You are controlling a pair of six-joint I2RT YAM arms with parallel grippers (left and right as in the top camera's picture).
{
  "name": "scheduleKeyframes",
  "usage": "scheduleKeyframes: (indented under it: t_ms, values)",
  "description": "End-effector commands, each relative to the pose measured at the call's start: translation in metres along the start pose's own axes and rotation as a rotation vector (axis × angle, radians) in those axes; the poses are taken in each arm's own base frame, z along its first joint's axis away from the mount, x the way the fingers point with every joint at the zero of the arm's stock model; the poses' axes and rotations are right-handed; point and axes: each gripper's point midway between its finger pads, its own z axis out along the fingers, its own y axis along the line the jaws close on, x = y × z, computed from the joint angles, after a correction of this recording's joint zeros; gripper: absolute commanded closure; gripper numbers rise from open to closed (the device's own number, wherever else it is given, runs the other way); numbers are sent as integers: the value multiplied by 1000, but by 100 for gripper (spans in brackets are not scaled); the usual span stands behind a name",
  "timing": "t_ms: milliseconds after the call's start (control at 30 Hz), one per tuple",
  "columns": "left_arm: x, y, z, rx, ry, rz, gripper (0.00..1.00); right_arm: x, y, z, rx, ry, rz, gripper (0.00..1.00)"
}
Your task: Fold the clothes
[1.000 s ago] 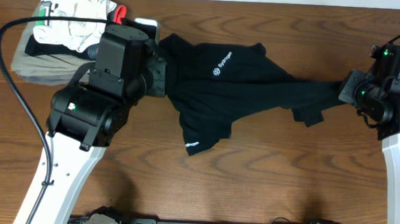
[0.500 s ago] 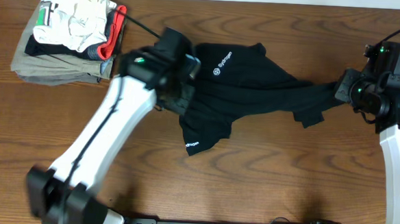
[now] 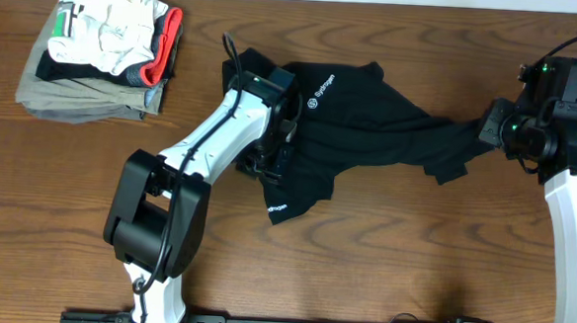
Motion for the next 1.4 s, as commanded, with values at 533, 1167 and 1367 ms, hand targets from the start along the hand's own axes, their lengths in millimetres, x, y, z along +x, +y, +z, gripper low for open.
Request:
scheduleKeyframes:
  t_ms: [533, 1167, 1367]
  values:
    - [25, -2, 56, 63, 52, -189, 38, -7, 0, -5, -5, -22, -16, 99]
    - [5, -16, 16, 116, -71, -169, 94, -8, 0, -5, -6, -27, -16, 99]
    - [-11, 7, -100, 121, -400, -185, 94, -10, 1, -14, -12, -51, -17, 99]
